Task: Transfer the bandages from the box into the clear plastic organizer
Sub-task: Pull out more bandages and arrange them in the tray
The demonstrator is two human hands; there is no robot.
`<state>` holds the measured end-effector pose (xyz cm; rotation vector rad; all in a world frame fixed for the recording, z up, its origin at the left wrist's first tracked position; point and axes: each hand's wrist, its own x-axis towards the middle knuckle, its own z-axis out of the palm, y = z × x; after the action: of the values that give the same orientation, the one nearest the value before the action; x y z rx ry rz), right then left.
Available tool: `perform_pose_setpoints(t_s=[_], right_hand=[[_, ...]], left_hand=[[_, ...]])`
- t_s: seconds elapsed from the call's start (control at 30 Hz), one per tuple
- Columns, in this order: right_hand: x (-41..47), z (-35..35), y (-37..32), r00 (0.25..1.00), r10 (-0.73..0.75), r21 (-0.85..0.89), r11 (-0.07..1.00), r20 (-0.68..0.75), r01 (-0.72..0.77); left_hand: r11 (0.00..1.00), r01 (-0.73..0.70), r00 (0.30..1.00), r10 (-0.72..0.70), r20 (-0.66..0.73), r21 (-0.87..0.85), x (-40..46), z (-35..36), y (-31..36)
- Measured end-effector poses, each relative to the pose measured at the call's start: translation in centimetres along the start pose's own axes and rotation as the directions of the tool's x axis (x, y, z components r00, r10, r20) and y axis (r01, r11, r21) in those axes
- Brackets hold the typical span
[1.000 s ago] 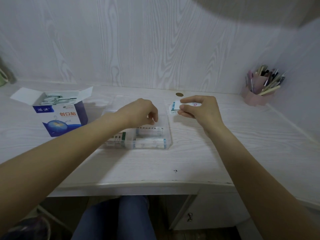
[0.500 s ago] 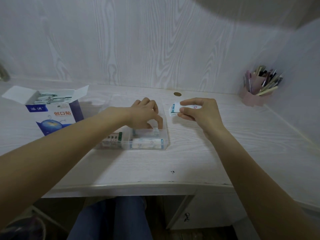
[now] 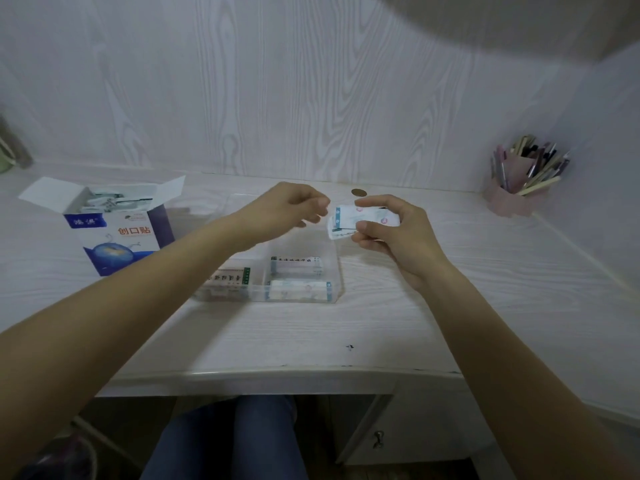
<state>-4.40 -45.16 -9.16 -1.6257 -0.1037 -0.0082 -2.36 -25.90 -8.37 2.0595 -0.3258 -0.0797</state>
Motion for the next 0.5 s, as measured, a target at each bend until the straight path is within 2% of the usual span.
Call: perform_pose_setpoints(t_s=[0.07, 0.13, 0.2, 0.27, 0.37, 0.5], right_hand=[[-0.2, 0.6, 0.0, 0.999, 0.014, 0.046, 0.999, 0.053, -0.016], [-0.4, 1.3, -0.1, 0.995, 0.025, 0.085, 0.996, 0.101, -0.034], [-0.6, 2.0, -0.1, 0.99, 0.035, 0.095, 0.994, 0.136, -0.048], [-0.7, 2.4, -0.2, 0.991, 0.033, 0.01, 0.999, 0.129, -0.034], [-0.8, 2.8, -0.4, 0.998, 0.005, -0.125, 0.992, 0.066, 0.003], [-1.5, 3.5, -0.6, 0.992, 0.027, -0.103, 0.995, 0.125, -0.014]], left_hand=[[0.984, 0.077, 0.993, -0.061, 0.103, -0.158, -0.7, 0.4, 0.5], [0.964, 0.092, 0.987, -0.056, 0.15, -0.249, -1.4, 0.7, 0.8], [0.973, 0.055, 0.995, -0.033, 0.099, -0.224, -2.0, 0.7, 0.9], [0.979, 0.036, 0.999, -0.035, 0.008, -0.201, -2.6, 0.4, 0.9], [0.967, 0.028, 0.999, -0.038, -0.031, -0.253, -3.8, -0.3, 0.8], [0.953, 0.05, 0.995, -0.075, -0.073, -0.298, -5.3, -1.4, 0.0]])
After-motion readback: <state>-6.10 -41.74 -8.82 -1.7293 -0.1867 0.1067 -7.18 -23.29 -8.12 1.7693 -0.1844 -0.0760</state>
